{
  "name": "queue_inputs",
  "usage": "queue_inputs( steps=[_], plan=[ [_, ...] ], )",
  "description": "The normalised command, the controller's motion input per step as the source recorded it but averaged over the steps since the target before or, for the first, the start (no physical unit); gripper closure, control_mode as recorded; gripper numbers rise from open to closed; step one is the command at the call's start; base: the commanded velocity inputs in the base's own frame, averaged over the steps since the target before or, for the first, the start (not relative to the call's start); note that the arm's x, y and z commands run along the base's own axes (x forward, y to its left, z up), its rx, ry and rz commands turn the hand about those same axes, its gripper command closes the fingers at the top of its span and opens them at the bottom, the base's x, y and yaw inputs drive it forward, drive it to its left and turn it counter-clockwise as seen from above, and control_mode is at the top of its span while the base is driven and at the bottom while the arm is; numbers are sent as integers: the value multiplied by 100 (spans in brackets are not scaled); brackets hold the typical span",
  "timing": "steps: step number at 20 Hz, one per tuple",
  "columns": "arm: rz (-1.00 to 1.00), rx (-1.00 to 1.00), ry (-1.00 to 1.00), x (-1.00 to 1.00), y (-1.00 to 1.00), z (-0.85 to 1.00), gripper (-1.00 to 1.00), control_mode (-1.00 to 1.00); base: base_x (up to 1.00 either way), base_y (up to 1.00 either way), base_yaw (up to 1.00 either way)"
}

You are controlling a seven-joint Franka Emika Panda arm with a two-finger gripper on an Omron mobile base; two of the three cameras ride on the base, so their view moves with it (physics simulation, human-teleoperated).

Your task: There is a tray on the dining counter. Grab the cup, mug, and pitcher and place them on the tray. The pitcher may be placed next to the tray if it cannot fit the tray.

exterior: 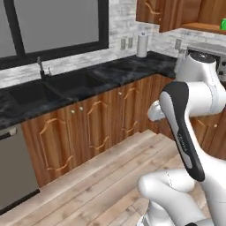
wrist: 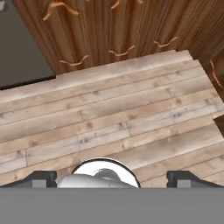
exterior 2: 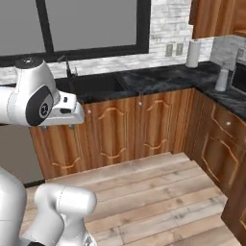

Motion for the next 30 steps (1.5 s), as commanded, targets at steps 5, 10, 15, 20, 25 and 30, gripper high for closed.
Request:
queue_inputs(
  steps=[5,10,15,20,25,30],
  plan=[
    [0,0,0,0,0,0,-100,100,12,18,-68],
    [0,0,0,0,0,0,-100,100,12,37,-70],
    [0,0,0,0,0,0,-100,100,0,60,-47],
    [0,0,0,0,0,0,-100,100,12,92,-37],
    [0,0,0,0,0,0,-100,100,17,75,-25],
    [0,0,0,0,0,0,-100,100,73,60,-30]
  ],
)
